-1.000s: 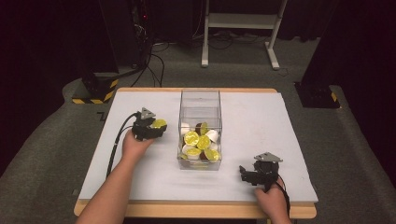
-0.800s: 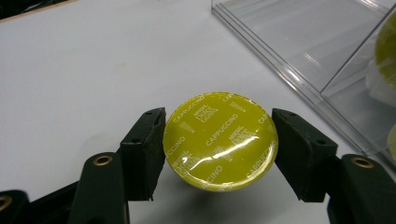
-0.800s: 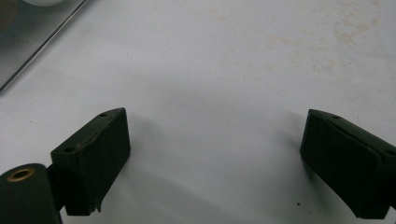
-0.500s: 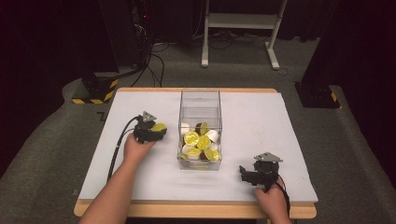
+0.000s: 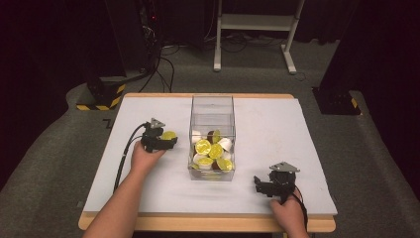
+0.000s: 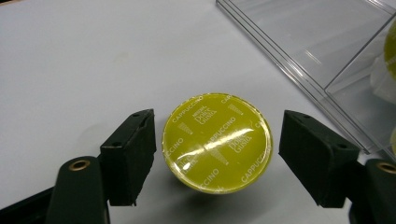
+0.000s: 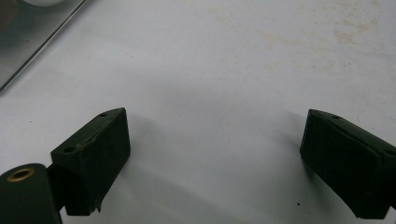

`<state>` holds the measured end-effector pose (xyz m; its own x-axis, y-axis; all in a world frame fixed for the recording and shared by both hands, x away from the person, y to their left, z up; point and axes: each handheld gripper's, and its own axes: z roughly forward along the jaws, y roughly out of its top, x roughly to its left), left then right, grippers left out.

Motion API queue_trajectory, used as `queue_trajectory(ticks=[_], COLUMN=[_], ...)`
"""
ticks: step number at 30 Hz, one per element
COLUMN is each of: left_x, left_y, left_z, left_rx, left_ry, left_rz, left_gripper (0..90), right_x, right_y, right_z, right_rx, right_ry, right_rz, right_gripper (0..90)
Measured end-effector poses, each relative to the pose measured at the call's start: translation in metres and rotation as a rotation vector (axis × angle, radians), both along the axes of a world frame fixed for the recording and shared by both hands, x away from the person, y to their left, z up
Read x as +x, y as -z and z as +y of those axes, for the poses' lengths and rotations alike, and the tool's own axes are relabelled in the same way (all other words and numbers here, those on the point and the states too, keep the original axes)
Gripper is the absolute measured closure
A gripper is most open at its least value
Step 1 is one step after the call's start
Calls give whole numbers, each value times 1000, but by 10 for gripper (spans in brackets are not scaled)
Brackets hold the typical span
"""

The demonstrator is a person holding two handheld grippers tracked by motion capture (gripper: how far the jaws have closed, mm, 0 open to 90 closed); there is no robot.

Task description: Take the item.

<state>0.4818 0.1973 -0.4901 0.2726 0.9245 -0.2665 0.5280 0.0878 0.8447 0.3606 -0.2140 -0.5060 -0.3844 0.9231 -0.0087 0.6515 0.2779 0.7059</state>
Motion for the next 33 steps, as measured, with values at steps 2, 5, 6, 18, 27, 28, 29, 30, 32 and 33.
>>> queue_trajectory(ticks=[2, 5, 6, 18, 27, 28, 29, 30, 32, 33], left_x=[0, -1, -2, -14, -27, -28, -29, -31, -33, -34], left_y=[-1, -3, -3, -7, -12, -12, -13, -13, -14, -14], left_z=[1, 2, 2, 10, 17, 18, 18, 17, 19, 19], left_rx=[-6, -11, -16, -52, -89, -88, -101, -111, -114, -116], left_ry=[1, 4, 3, 18, 28, 33, 31, 28, 33, 33], left_rz=[4, 10, 11, 21, 5, 5, 11, 9, 9, 9], left_gripper=[266, 249, 246, 232, 202, 202, 202, 198, 198, 198], right_x=[0, 0, 0, 0, 0, 0, 0, 0, 0, 0], right_y=[0, 0, 0, 0, 0, 0, 0, 0, 0, 0], right_z=[0, 0, 0, 0, 0, 0, 0, 0, 0, 0], right_rx=[0, 0, 0, 0, 0, 0, 0, 0, 0, 0], right_ry=[0, 0, 0, 0, 0, 0, 0, 0, 0, 0], right_rz=[0, 0, 0, 0, 0, 0, 0, 0, 0, 0], right_gripper=[84, 84, 84, 84, 84, 83, 84, 84, 83, 84])
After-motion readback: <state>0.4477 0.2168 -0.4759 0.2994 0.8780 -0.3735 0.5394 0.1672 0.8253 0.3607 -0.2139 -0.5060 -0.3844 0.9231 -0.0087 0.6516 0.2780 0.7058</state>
